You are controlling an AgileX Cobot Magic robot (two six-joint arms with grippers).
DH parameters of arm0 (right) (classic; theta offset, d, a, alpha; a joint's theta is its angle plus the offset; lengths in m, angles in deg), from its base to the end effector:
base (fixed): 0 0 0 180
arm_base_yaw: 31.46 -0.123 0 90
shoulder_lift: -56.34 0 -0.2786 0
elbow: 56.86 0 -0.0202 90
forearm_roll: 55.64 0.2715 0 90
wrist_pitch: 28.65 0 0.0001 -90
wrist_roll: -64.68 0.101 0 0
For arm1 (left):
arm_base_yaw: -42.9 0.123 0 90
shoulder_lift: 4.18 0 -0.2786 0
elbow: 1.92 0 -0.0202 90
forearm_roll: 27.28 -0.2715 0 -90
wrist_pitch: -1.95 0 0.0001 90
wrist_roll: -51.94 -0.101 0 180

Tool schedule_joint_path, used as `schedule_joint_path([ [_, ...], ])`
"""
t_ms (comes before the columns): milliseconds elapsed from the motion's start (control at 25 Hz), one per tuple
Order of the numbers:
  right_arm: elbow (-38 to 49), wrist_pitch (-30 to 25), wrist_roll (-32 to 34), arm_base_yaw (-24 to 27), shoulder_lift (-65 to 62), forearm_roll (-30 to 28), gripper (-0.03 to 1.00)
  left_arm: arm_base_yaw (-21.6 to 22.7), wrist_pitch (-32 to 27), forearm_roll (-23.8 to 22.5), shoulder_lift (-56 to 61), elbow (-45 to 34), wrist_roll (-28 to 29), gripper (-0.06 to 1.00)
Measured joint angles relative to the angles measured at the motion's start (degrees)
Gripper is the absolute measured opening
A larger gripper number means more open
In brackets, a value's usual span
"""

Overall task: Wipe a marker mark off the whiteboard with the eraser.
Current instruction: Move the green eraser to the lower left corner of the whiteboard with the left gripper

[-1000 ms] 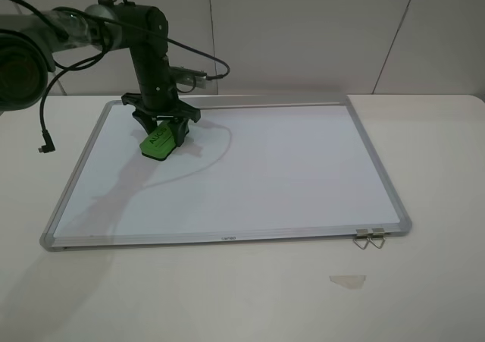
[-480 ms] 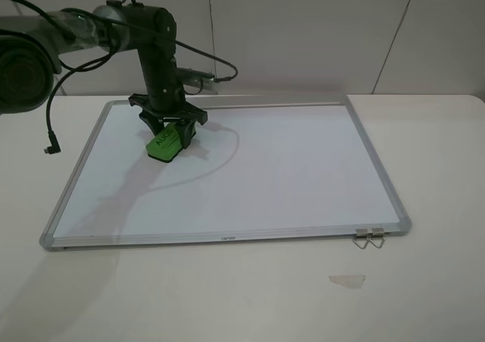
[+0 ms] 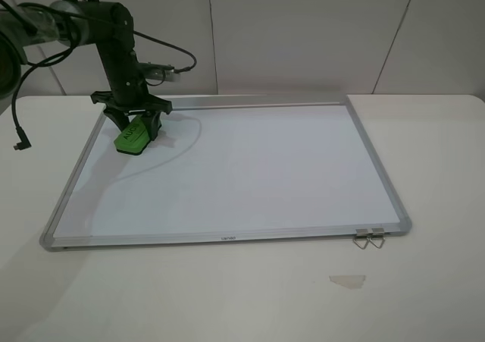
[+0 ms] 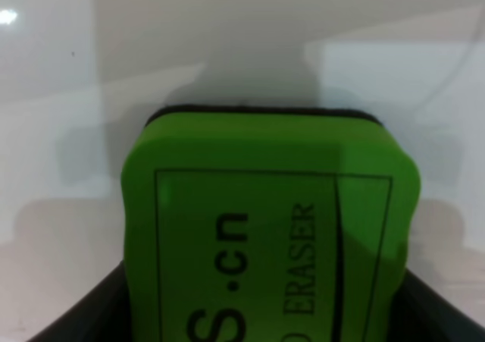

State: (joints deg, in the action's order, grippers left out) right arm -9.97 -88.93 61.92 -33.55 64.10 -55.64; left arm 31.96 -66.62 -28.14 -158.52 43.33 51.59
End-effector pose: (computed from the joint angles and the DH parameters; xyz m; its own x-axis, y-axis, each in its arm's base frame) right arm 0.0252 0.0009 0.2915 -0.4190 -0.0635 -0.9058 -0.0567 0.9974 -0.0437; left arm 0.5092 -0.0970 0.0730 -0.9787 0.2010 -0.0407 0.2006 0.9796 0.0144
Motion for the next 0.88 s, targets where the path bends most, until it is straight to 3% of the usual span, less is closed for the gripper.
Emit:
schedule_joint_path([
  [280, 0.0, 0.0, 0.0, 0.0, 0.0, 0.0, 0.82, 0.5, 0.0, -3.0, 4.6, -1.2, 2.1, 0.6],
  [480, 0.0, 0.0, 0.0, 0.0, 0.0, 0.0, 0.82, 0.5, 0.0, -0.5, 13.8, -2.2, 5.7, 0.6],
  [880, 0.0, 0.0, 0.0, 0.0, 0.0, 0.0, 0.82, 0.5, 0.5, 0.0, 30.1, -29.3, 18.1, 0.6],
])
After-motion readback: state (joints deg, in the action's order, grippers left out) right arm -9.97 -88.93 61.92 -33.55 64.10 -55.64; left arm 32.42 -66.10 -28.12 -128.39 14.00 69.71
